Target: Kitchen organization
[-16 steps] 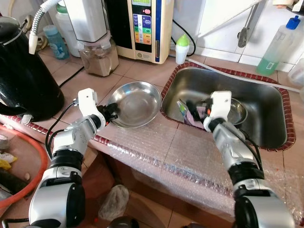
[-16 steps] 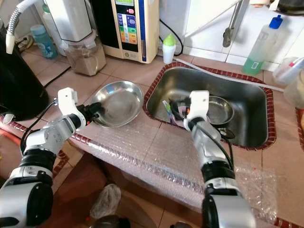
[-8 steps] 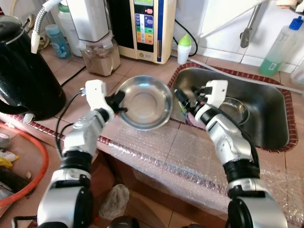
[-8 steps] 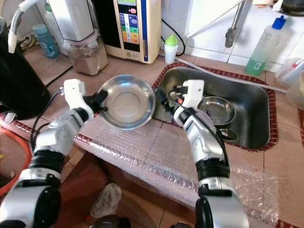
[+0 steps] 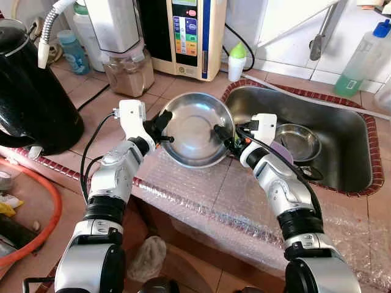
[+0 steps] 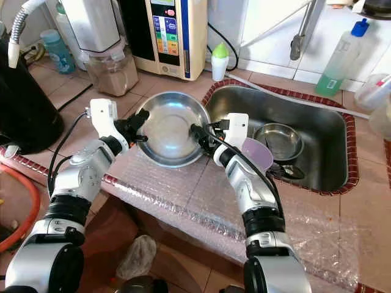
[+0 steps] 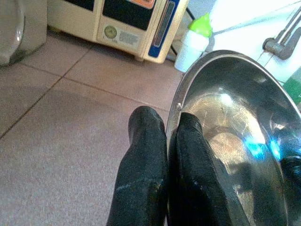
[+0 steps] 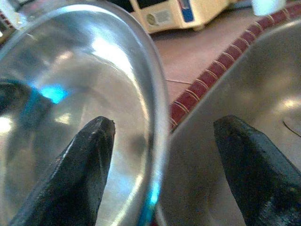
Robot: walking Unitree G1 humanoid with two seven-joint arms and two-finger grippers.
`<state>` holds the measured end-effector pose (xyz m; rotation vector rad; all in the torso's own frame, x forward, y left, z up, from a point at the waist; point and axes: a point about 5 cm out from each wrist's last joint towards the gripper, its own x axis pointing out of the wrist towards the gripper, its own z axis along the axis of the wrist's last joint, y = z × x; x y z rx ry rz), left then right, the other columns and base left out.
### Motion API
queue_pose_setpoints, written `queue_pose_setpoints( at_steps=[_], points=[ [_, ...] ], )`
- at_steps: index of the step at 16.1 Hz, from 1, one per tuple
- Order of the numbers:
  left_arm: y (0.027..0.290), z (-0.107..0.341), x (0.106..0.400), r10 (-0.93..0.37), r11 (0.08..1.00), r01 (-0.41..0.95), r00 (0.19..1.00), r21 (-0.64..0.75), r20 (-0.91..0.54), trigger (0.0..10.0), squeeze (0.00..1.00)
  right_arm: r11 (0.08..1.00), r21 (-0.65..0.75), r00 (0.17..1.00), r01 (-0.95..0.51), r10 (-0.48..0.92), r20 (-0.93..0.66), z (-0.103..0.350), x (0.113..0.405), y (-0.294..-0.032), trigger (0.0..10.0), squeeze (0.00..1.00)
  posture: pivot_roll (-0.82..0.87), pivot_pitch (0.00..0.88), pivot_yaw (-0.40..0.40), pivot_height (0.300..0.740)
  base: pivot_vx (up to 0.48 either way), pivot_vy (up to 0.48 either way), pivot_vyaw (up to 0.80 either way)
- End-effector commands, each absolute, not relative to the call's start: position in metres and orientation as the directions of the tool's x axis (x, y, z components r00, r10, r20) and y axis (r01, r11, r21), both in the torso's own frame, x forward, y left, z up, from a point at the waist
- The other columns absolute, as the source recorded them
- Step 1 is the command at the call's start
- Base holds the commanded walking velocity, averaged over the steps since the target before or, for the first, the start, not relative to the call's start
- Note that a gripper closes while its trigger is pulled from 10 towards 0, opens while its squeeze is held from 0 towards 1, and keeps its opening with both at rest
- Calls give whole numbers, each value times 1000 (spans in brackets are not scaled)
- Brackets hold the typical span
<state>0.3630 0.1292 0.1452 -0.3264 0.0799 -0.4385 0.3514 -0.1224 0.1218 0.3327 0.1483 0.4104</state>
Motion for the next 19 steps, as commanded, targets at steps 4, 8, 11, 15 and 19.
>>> queue_pose_setpoints(
  at_steps=[4,8,11,15,19],
  points=[
    [133,155,365,-408,862,401,912,-309,45,0,0,871,387,914,-304,381,-140,121,357,-129,0,0,-42,0,59,740,0,0,0],
    [132,158,365,-414,858,411,908,-307,61,0,0,865,430,908,-256,368,-200,112,355,-133,0,0,-44,0,55,740,0,0,0],
    [128,161,365,-425,857,427,902,-289,75,0,0,855,461,906,-238,366,-212,110,355,-133,0,0,-45,0,57,740,0,0,0],
    [126,168,367,-419,867,428,903,-255,93,9882,0,857,486,927,-171,307,-214,112,359,-141,0,0,-41,0,57,740,0,0,0],
    [126,170,367,-413,870,426,905,-248,103,10000,0,852,502,931,-149,293,-219,112,360,-142,0,0,-41,0,57,740,0,0,0]
  ],
)
